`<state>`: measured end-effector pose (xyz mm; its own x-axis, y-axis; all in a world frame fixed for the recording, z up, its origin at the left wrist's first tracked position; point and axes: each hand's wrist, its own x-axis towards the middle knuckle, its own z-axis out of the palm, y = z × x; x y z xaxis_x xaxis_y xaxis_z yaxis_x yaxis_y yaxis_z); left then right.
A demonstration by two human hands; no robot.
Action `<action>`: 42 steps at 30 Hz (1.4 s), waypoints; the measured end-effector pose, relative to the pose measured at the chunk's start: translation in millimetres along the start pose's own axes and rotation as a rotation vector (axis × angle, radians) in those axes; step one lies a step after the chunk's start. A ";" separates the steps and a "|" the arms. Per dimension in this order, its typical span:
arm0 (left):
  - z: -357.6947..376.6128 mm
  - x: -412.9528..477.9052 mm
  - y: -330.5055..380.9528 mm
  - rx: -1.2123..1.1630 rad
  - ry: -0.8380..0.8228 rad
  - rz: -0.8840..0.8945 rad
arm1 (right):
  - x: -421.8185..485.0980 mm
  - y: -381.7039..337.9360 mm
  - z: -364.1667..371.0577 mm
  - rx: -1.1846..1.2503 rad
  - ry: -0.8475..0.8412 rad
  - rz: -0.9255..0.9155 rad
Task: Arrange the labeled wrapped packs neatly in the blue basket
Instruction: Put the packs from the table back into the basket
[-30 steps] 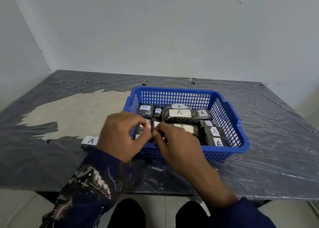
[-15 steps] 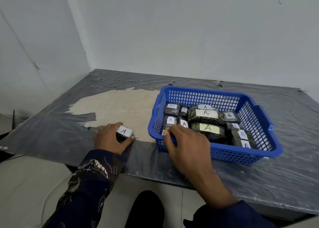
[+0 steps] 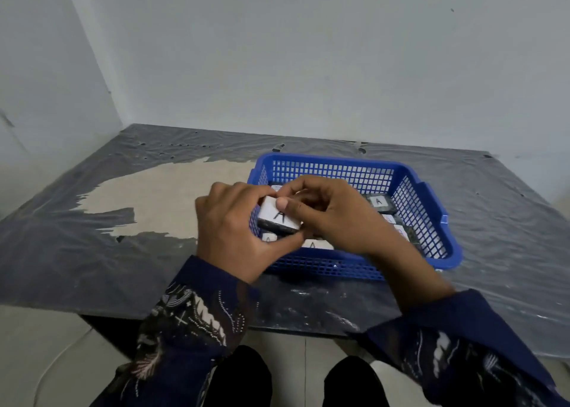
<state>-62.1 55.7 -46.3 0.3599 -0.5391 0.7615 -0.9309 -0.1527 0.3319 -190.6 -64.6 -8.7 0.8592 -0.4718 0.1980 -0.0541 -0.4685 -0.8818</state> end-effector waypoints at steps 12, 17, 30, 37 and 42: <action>62.6 -37.4 41.3 0.089 -0.381 0.192 | -19.3 50.8 -112.9 -0.552 -0.184 0.346; 65.6 -39.4 36.9 0.130 -0.328 0.252 | -11.1 63.1 -96.7 -0.744 -0.305 0.265; 69.9 -39.2 37.3 0.159 -0.292 0.272 | 0.2 77.3 -83.7 -0.882 -0.332 0.267; 71.9 -40.2 36.9 0.182 -0.273 0.287 | -2.5 74.7 -79.0 -0.914 -0.333 0.257; 68.3 -39.4 39.5 0.175 -0.333 0.254 | -12.7 73.2 -86.7 -0.776 -0.239 0.268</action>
<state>-117.3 14.3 -101.2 0.1052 -0.8102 0.5766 -0.9940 -0.1029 0.0368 -249.5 -157.7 -38.6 0.8469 -0.5107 -0.1481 -0.5294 -0.7834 -0.3257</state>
